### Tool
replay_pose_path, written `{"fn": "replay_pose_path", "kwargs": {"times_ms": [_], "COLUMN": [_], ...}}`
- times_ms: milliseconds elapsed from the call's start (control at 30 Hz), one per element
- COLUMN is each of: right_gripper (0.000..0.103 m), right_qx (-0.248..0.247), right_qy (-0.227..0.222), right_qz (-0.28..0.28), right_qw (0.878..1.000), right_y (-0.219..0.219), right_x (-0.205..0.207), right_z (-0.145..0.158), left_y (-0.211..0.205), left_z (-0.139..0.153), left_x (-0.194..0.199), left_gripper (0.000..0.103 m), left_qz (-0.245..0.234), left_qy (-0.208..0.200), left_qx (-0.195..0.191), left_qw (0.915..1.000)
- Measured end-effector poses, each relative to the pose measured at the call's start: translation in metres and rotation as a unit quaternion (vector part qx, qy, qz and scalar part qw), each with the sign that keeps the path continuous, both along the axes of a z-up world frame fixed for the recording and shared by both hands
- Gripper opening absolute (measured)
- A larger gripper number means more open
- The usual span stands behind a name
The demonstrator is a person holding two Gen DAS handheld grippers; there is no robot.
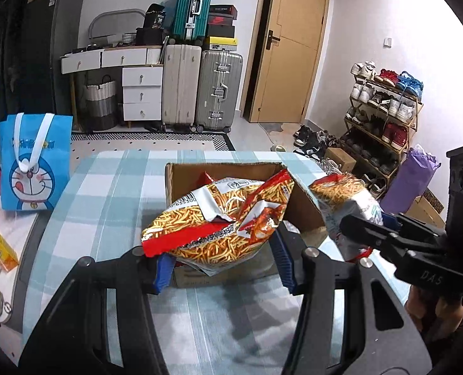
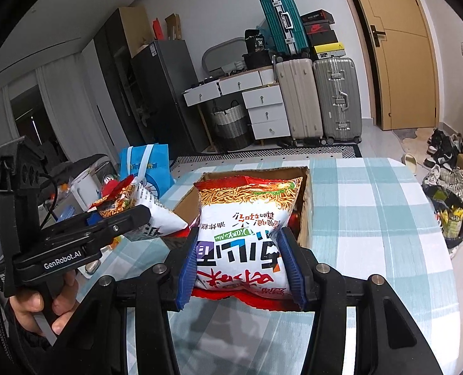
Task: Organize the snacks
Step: 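Lift and carry both held packs over the open cardboard box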
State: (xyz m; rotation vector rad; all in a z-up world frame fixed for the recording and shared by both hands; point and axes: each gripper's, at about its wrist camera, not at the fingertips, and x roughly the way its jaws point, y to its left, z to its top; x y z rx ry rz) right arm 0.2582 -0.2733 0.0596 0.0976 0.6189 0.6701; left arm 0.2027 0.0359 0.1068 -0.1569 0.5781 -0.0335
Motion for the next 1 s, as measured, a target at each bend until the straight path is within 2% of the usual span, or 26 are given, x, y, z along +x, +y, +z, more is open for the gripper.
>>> {"fn": "replay_pose_path", "kwargs": {"times_ms": [367, 1000], "right_gripper": [0.05, 0.05], "right_qx": [-0.004, -0.006], "right_qy": [0.002, 0.011], "right_qz": [0.003, 0.004], "right_qw": [1.0, 1.0], "right_y": [0.023, 0.039], "right_x": [0.036, 0.086], "right_z": [-0.006, -0.022], "left_y": [-0.006, -0.003], "left_z": [-0.002, -0.042], "left_x": [0.047, 0.117], "left_gripper": [0.051, 0.051], "left_qz": [-0.001, -0.007], "left_qy": [0.005, 0.039], "left_qx": [0.009, 0.013], "left_qw": [0.9999, 0.9991]}}
